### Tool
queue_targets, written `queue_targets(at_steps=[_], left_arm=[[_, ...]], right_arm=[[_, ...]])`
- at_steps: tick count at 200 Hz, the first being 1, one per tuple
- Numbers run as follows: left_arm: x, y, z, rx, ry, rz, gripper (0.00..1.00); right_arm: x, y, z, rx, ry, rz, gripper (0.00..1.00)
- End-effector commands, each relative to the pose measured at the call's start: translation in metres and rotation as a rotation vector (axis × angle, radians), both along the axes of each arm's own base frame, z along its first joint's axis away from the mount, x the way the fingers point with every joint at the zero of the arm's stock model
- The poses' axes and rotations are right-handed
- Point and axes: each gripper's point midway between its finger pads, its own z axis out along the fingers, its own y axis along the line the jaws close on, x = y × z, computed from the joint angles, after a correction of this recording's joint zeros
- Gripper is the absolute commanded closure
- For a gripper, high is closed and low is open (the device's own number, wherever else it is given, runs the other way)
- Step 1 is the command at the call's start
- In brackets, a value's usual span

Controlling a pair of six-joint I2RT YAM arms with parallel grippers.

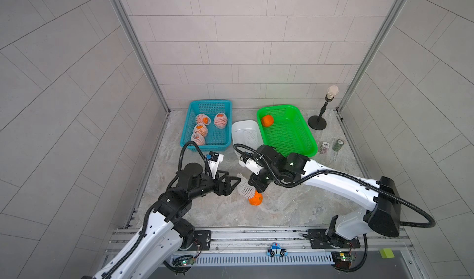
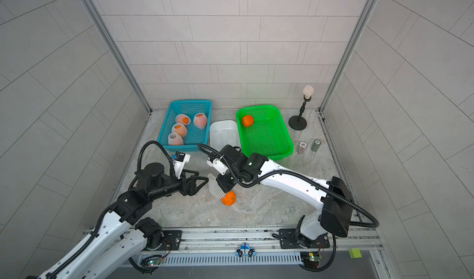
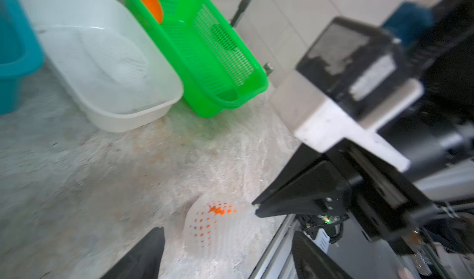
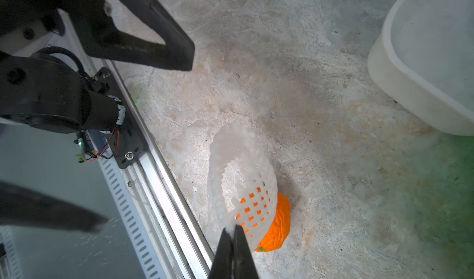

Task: Remove foam nets from oranges
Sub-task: Place the foam net into the storage box.

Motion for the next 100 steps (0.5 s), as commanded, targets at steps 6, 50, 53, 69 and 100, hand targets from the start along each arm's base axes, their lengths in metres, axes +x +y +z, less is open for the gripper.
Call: queue_targets(at_steps=[6,50,53,69,100], left_arm=[[-0.019,-0.02,0.029,-0.141,-0.181,-0.191,0.15],[-0.02,-0.027,0.026,-0.139,-0.19,-0.248,0.14],[-0.02,-0.028,0.025,-0.138,-0.185,-0.251,0.14],[-0.017,-0.031,0.024,-0.139,-0.167,-0.259,0.14],[-0.013,-0.04,0.038,-0.244,-0.16,-0.278,0.15]], right_arm=[[-0.025,-0.006,0.021,0.107,0.039,0.137,1.0],[-0.031,-0.015,0.031,0.186,0.059,0.171,1.0],[-0.032,-0.015,0.032,0.19,0.06,0.173,1.0],[-0.032,-0.015,0.035,0.202,0.054,0.174,1.0],[-0.03,-0.016,0.043,0.225,0.04,0.174,1.0]])
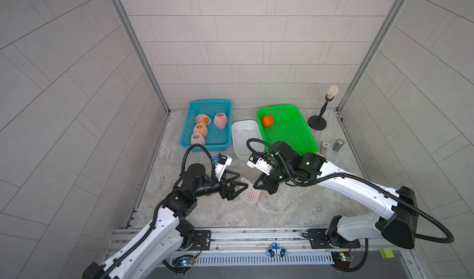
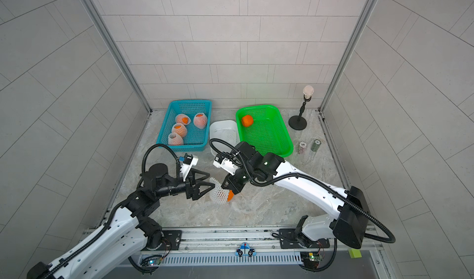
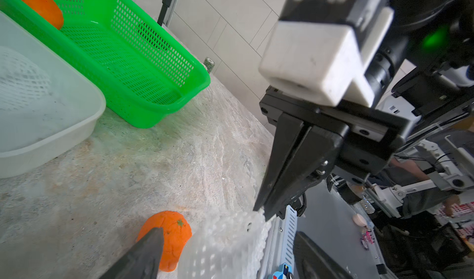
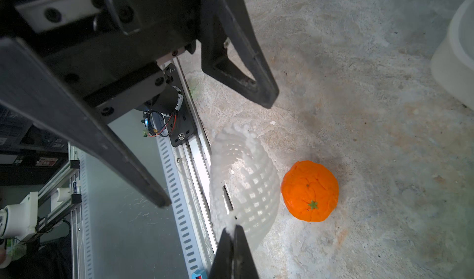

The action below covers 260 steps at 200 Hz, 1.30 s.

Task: Remove foam nets from oranges
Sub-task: Place the foam net into the storage box.

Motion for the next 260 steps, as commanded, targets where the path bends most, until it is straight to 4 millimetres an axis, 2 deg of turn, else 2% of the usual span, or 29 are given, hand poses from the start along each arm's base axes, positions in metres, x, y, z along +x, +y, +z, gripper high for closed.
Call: queue_targets(at_steps=[1,55,117,128,134,164,208,246,260], left_arm=[[-0.001,-0.009,0.035,-0.131,-0.078,-0.055,0.15],[0.0,-0.013,0.025,-0.137,0.011,-0.069,0.24],[-0.001,-0.012,0.017,-0.114,0.052,-0.066,0.26],[0.001,-0.012,0.016,-0.107,0.063,-0.054,0.29],[0.006,-0.013,0.006,-0.085,0.101,-0.042,0.32],[0.011,-0.015,-0.001,-0.067,0.141,-0.031,0.45],[0.013,-0.012,-0.002,-0.071,0.156,0.003,0.58],[0.015,-0.01,0.007,-0.12,0.169,0.038,0.7],[0.016,-0.008,0.007,-0.13,0.185,0.054,0.75]], right_arm=[[-0.005,0.0,0.018,0.062,-0.036,0.045,1.0],[0.001,-0.002,0.028,0.081,-0.048,0.035,1.0],[0.008,-0.006,0.036,0.109,-0.049,0.016,1.0],[0.009,-0.006,0.037,0.114,-0.049,0.011,1.0],[0.01,-0.007,0.038,0.116,-0.05,0.008,1.0],[0.014,-0.01,0.038,0.115,-0.048,-0.009,1.0],[0.018,-0.014,0.035,0.108,-0.056,-0.041,1.0],[0.025,-0.018,0.029,0.083,-0.066,-0.08,1.0],[0.029,-0.018,0.027,0.077,-0.07,-0.094,0.93]])
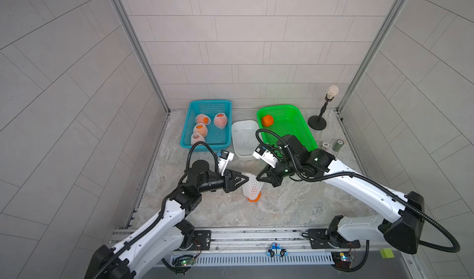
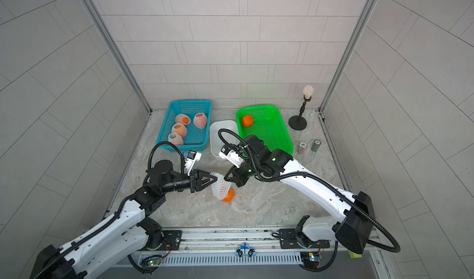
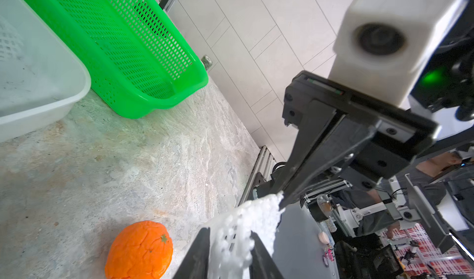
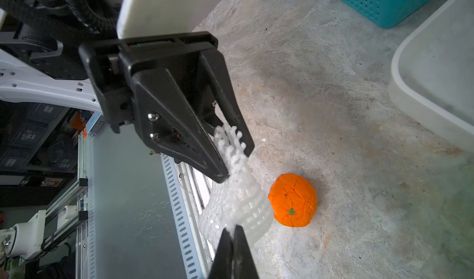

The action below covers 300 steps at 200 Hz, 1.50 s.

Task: Remove foam nets from oranges
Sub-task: Place the foam net into the storage box.

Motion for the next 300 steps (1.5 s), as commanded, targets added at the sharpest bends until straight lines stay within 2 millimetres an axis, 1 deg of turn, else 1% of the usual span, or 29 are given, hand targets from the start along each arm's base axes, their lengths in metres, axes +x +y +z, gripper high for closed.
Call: queue_targets(at_steps=[1,10,13,23,39,49,60,72,78,80,85,96,109,125,156,169,207,226,259,300], left_arm=[[0.003,0.003,0.008,-0.042,0.001,0.033,0.76],[0.004,0.003,0.005,-0.038,0.02,0.047,0.78],[0.003,0.005,0.011,-0.049,0.003,0.053,0.79],[0.005,0.008,0.01,-0.052,0.03,0.084,0.83],[0.012,0.012,0.007,-0.045,0.06,0.138,0.95],[0.016,0.014,0.007,-0.051,0.08,0.171,1.0],[0.022,0.016,0.005,-0.064,0.105,0.208,1.0],[0.028,0.016,0.005,-0.089,0.14,0.235,1.0],[0.029,0.016,0.009,-0.109,0.155,0.243,1.0],[0.032,0.015,0.003,-0.099,0.179,0.249,1.0],[0.036,0.015,0.001,-0.097,0.206,0.266,1.0],[0.04,0.012,0.002,-0.106,0.233,0.267,1.0],[0.043,0.007,0.009,-0.145,0.247,0.251,1.0],[0.047,0.003,0.016,-0.192,0.261,0.242,1.0],[0.057,0.0,0.016,-0.254,0.327,0.26,1.0],[0.061,-0.004,0.022,-0.291,0.335,0.241,1.0],[0.07,-0.015,0.032,-0.41,0.373,0.181,1.0],[0.073,-0.021,0.033,-0.446,0.391,0.149,1.0],[0.074,-0.025,0.042,-0.509,0.389,0.099,1.0],[0.073,-0.026,0.042,-0.518,0.392,0.087,1.0]], right_arm=[[0.006,-0.003,0.005,0.008,-0.045,-0.023,0.93],[0.007,-0.004,0.006,0.005,-0.052,-0.03,0.87],[0.009,-0.004,0.006,0.003,-0.053,-0.036,0.85],[0.012,-0.006,0.008,-0.002,-0.063,-0.051,0.75],[0.02,-0.013,0.013,-0.013,-0.086,-0.097,0.61],[0.026,-0.02,0.017,-0.018,-0.109,-0.145,0.52],[0.031,-0.028,0.022,-0.01,-0.137,-0.2,0.43],[0.033,-0.036,0.027,0.02,-0.164,-0.246,0.37],[0.035,-0.039,0.03,0.036,-0.178,-0.276,0.34],[0.035,-0.041,0.03,0.043,-0.181,-0.286,0.33],[0.035,-0.043,0.032,0.06,-0.189,-0.307,0.3],[0.036,-0.051,0.034,0.089,-0.207,-0.36,0.28],[0.034,-0.06,0.035,0.118,-0.218,-0.41,0.24],[0.029,-0.066,0.035,0.157,-0.218,-0.438,0.21],[0.02,-0.07,0.031,0.218,-0.237,-0.429,0.14],[0.019,-0.071,0.031,0.238,-0.25,-0.43,0.11],[0.018,-0.061,0.039,0.32,-0.243,-0.392,0.06],[0.021,-0.057,0.038,0.341,-0.227,-0.389,0.04],[0.029,-0.053,0.035,0.38,-0.182,-0.398,0.01],[0.041,-0.049,0.032,0.418,-0.134,-0.397,0.0]])
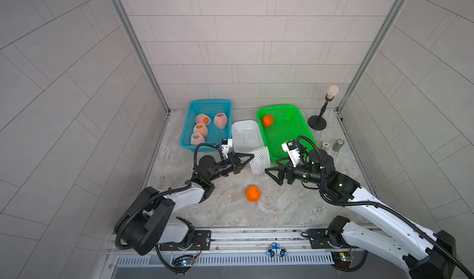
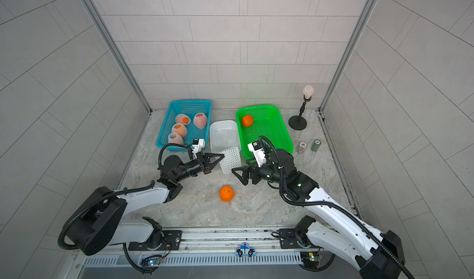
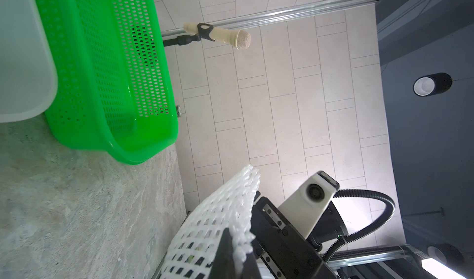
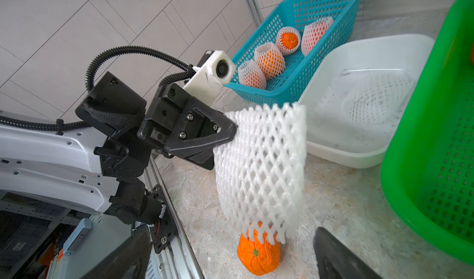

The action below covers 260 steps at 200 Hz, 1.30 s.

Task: Remove foam nets from oranges
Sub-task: Place the foam net into the storage box.

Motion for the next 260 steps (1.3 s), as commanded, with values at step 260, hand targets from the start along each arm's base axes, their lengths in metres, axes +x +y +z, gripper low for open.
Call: queue_targets(at_steps=[260], left_arm=[[-0.02,0.001,0.045,-0.103,-0.119,-0.072,1.0]], right_arm=[[0.025,0.028,0.02,0.127,-0.011,0.195,0.04]])
